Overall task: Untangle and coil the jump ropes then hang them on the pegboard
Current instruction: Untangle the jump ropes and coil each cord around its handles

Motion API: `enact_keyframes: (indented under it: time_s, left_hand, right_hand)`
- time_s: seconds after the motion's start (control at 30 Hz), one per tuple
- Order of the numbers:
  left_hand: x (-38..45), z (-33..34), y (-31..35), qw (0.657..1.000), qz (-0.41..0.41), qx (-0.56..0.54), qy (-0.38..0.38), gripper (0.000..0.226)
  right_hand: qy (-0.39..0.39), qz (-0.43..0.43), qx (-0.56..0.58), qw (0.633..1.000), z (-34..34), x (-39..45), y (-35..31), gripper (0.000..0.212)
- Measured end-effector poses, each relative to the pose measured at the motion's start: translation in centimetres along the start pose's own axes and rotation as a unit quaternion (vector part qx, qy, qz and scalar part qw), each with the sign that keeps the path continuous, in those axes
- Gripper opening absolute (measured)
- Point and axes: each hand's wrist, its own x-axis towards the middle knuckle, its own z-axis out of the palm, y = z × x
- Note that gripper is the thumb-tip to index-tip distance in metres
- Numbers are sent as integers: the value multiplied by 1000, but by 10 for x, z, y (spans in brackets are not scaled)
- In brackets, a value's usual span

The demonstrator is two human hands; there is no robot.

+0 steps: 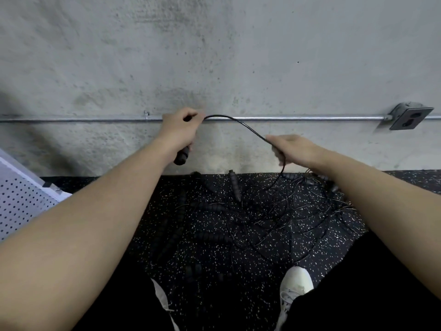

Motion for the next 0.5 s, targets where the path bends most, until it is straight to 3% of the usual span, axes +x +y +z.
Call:
enact_keyframes:
  time_s: [0.07, 0.13, 0.27, 0.4, 0.5]
  left_hand:
    - [-4, 1, 0, 1000, 7, 21, -11, 24]
    - [-4, 8, 0, 999, 29, 43, -16, 28]
    - [-12, 33, 6, 990, 95, 89, -54, 32]
    - [-29, 55, 14, 966, 168, 147, -129, 19]
    - [-29, 59, 12, 963, 182, 155, -128, 23]
  right_hand:
    - [83, -6, 50, 995, -4, 3, -4, 45]
    - [115, -13, 84, 990, -6, 6, -7, 49]
    - [84, -42, 87, 992, 4, 8, -21, 50]
    - [99, -83, 109, 986, 17, 9, -42, 46]
    - [101, -92, 99, 986, 19, 5, -46, 46]
